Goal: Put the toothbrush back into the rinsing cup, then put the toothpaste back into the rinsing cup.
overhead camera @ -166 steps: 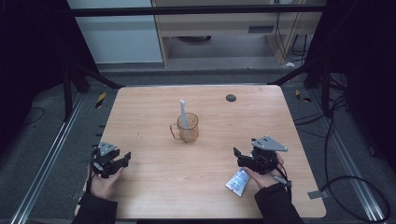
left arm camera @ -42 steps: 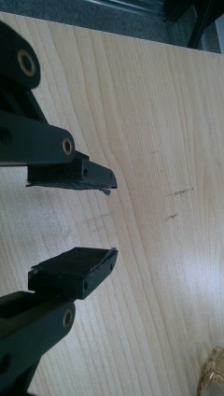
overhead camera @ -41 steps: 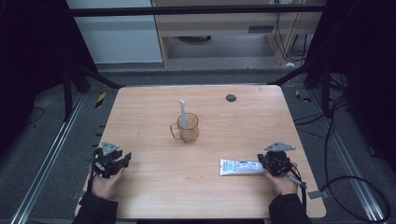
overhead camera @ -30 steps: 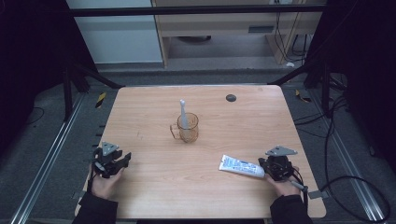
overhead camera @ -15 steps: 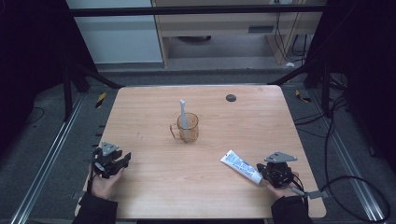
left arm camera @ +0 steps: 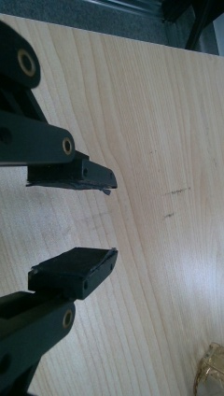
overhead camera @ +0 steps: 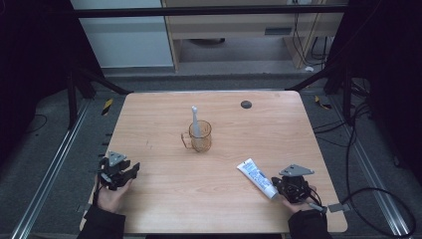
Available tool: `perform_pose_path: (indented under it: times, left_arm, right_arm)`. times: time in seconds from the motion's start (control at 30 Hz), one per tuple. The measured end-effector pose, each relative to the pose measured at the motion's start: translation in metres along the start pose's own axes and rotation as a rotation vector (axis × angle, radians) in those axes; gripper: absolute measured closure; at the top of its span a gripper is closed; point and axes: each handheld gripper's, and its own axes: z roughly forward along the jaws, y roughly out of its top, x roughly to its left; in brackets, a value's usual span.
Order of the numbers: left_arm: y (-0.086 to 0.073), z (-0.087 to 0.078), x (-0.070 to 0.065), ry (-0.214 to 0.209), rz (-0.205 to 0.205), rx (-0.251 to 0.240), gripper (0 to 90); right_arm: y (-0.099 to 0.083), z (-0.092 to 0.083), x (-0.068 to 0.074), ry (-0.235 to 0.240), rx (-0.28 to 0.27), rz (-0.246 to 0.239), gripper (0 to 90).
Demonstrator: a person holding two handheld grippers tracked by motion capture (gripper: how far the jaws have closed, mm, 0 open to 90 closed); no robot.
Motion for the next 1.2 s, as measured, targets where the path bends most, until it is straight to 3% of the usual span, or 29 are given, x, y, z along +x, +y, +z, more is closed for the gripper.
perform_pose_path:
  times: [0.17, 0.37, 0.53, 0.8, 0.9, 1.2]
  left_arm:
    - [0.0, 0.0, 0.0, -0.003, -0.001, -0.001, 57.9]
    - [0.0, 0.001, 0.0, -0.006, 0.0, 0.0, 57.9]
    - [0.0, 0.001, 0.0, -0.006, 0.001, 0.001, 57.7]
    - [0.0, 0.003, 0.001, -0.007, 0.0, 0.008, 57.6]
    - [-0.001, 0.003, 0.001, -0.007, -0.002, 0.007, 57.6]
    - [0.0, 0.003, 0.0, -0.007, 0.004, 0.009, 57.2]
  right_arm:
    - [0.001, 0.001, -0.001, -0.005, 0.003, 0.008, 88.7]
    - [0.015, -0.002, -0.002, -0.022, -0.037, 0.019, 82.2]
    - [0.032, -0.003, 0.001, -0.03, -0.058, 0.02, 60.4]
    - [0.054, -0.001, 0.007, 0.021, -0.015, 0.017, 36.8]
    - [0.06, 0.003, 0.011, 0.042, 0.015, 0.008, 32.7]
    - [0.074, 0.022, 0.02, 0.045, 0.057, -0.027, 25.3]
